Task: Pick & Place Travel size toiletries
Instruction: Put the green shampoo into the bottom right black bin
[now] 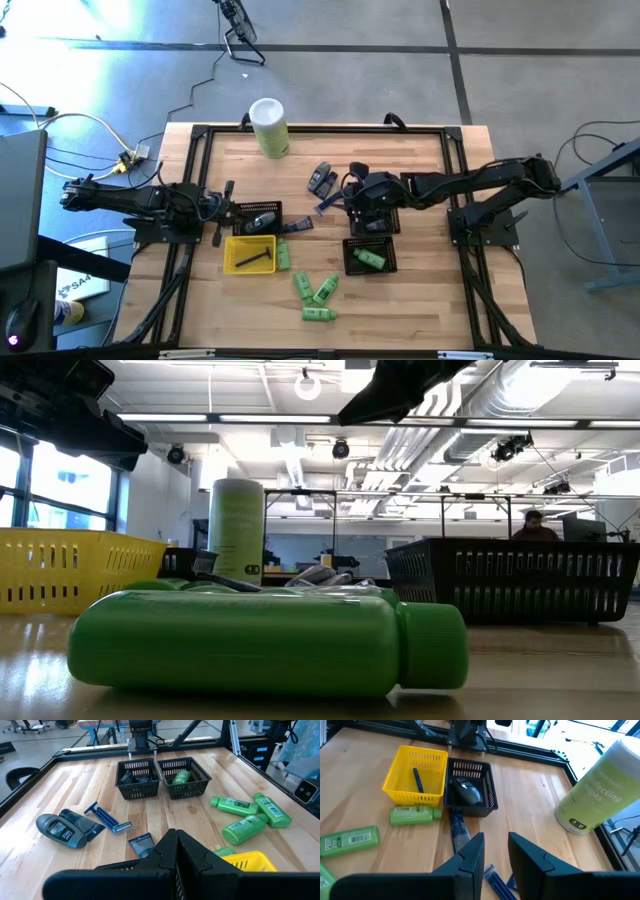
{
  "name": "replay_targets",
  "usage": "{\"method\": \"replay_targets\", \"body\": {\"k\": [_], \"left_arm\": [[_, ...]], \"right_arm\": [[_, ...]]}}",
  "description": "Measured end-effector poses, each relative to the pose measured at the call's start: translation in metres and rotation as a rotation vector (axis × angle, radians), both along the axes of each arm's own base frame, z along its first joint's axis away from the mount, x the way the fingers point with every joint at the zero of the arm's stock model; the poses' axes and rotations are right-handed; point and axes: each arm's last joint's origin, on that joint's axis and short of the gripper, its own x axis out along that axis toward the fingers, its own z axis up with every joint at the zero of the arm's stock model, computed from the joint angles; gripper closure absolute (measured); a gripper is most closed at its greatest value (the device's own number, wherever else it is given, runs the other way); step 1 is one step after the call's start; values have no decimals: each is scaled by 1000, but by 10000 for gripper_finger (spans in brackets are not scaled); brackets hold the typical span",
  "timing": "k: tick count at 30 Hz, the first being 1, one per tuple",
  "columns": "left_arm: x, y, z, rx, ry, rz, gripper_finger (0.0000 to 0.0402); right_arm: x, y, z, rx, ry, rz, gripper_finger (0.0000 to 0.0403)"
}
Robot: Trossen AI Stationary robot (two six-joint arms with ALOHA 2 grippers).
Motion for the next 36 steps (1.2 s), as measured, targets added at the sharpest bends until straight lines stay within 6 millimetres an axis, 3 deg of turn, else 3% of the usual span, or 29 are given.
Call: {"method": "replay_targets", "body": {"k": [9, 20, 36], "left_arm": [[0, 0, 0, 0, 0, 0, 402], [0, 0, 0, 0, 0, 0, 402], [0, 0, 0, 28, -4, -5, 402]], "right_arm": [[0, 0, 0, 8, -3, 13, 324], [2, 2, 3, 163, -47, -26, 324], [8, 12, 0, 144, -70, 19, 324]]}}
